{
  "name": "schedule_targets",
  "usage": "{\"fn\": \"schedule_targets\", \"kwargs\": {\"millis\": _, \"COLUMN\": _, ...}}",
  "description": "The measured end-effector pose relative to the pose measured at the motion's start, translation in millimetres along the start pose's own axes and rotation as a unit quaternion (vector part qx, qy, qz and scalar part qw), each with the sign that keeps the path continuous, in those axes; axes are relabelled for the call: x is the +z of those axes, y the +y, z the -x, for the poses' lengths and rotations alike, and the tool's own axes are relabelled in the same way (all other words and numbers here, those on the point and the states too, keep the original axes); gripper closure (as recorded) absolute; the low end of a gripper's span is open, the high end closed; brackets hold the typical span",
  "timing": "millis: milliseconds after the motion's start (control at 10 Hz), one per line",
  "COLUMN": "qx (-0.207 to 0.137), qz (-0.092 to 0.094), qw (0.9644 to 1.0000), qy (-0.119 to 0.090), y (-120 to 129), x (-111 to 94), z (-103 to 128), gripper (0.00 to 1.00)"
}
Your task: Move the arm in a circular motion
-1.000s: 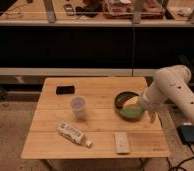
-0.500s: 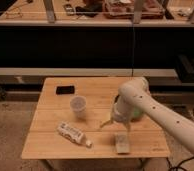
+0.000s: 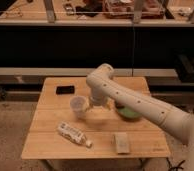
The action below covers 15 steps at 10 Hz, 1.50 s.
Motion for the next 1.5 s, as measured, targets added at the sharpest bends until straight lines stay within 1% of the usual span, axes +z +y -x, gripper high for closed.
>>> {"fn": "schedule_targets", "kwargs": {"millis": 100, "qx": 0.010, "qz": 0.008, "qw": 0.9996, "qy": 0.026, "y": 4, "x": -2, "z": -33, "gripper": 0.20}}
{"fn": "schedule_targets", "kwargs": {"millis": 200, "qx": 0.034, "qz": 0.016, "qw": 0.9983, "qy": 0.044, "y": 21, "x": 1, "z": -61, "gripper": 0.20}}
{"fn": "schedule_targets", "kwargs": {"millis": 300, "qx": 0.066, "qz": 0.024, "qw": 0.9957, "qy": 0.061, "y": 46, "x": 2, "z": -87, "gripper": 0.20}}
{"fn": "schedule_targets", "kwargs": {"millis": 400, "qx": 0.103, "qz": 0.031, "qw": 0.9916, "qy": 0.072, "y": 81, "x": 3, "z": -103, "gripper": 0.20}}
{"fn": "schedule_targets", "kwargs": {"millis": 500, "qx": 0.147, "qz": 0.039, "qw": 0.9849, "qy": 0.083, "y": 124, "x": -1, "z": -111, "gripper": 0.20}}
{"fn": "schedule_targets", "kwargs": {"millis": 600, "qx": 0.196, "qz": 0.045, "qw": 0.9749, "qy": 0.095, "y": 170, "x": -9, "z": -112, "gripper": 0.20}}
{"fn": "schedule_targets", "kwargs": {"millis": 700, "qx": 0.246, "qz": 0.050, "qw": 0.9621, "qy": 0.107, "y": 215, "x": -24, "z": -106, "gripper": 0.20}}
{"fn": "schedule_targets", "kwargs": {"millis": 800, "qx": 0.287, "qz": 0.054, "qw": 0.9494, "qy": 0.115, "y": 252, "x": -39, "z": -95, "gripper": 0.20}}
{"fn": "schedule_targets", "kwargs": {"millis": 900, "qx": 0.318, "qz": 0.058, "qw": 0.9389, "qy": 0.118, "y": 277, "x": -53, "z": -80, "gripper": 0.20}}
{"fn": "schedule_targets", "kwargs": {"millis": 1000, "qx": 0.353, "qz": 0.059, "qw": 0.9263, "qy": 0.118, "y": 298, "x": -69, "z": -56, "gripper": 0.20}}
{"fn": "schedule_targets", "kwargs": {"millis": 1100, "qx": 0.373, "qz": 0.055, "qw": 0.9189, "qy": 0.115, "y": 304, "x": -78, "z": -37, "gripper": 0.20}}
{"fn": "schedule_targets", "kwargs": {"millis": 1200, "qx": 0.394, "qz": 0.046, "qw": 0.9111, "qy": 0.112, "y": 303, "x": -88, "z": -13, "gripper": 0.20}}
{"fn": "schedule_targets", "kwargs": {"millis": 1300, "qx": 0.419, "qz": 0.020, "qw": 0.9018, "qy": 0.106, "y": 290, "x": -98, "z": 30, "gripper": 0.20}}
{"fn": "schedule_targets", "kwargs": {"millis": 1400, "qx": 0.424, "qz": -0.002, "qw": 0.9003, "qy": 0.097, "y": 274, "x": -99, "z": 56, "gripper": 0.20}}
{"fn": "schedule_targets", "kwargs": {"millis": 1500, "qx": 0.420, "qz": -0.026, "qw": 0.9033, "qy": 0.082, "y": 250, "x": -96, "z": 81, "gripper": 0.20}}
